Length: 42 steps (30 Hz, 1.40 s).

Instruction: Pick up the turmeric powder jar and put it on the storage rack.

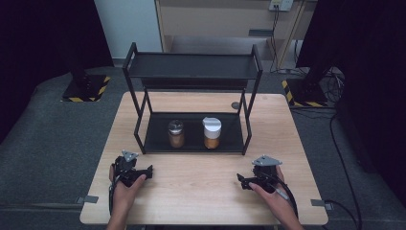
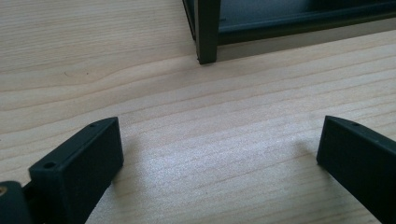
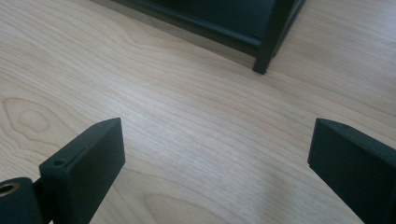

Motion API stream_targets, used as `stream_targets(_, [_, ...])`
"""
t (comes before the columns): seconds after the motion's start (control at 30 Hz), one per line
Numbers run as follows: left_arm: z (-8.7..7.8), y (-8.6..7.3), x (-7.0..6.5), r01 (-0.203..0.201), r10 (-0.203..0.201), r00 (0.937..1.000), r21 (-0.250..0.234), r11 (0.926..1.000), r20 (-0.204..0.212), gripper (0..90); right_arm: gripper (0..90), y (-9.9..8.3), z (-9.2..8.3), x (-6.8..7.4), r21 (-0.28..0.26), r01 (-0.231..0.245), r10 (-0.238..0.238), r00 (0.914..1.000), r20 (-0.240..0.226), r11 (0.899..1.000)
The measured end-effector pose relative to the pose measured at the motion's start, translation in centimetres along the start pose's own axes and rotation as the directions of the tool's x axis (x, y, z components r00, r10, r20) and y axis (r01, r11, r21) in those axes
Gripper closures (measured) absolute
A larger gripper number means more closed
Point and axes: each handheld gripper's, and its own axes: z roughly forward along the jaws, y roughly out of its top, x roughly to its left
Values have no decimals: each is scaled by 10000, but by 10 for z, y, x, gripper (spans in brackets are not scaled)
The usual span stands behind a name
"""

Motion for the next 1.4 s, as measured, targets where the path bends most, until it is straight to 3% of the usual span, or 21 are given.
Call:
stream_targets(0.6, [0,0,0,-5,5,10000,7,10000,6,0,42,-14,-1,-21,22,-742,741,9965,377,9972])
stream_targets(0.97, [0,0,-1,2,-2,10000,-3,10000,8,0,41,-19,-3,-40,4,-1531,1523,9829,1036,9882])
stream_targets(1.4, [-1,-1,-2,4,-4,10000,7,10000,-7,0,29,-21,3,-45,121,-1755,1722,9754,1377,9844])
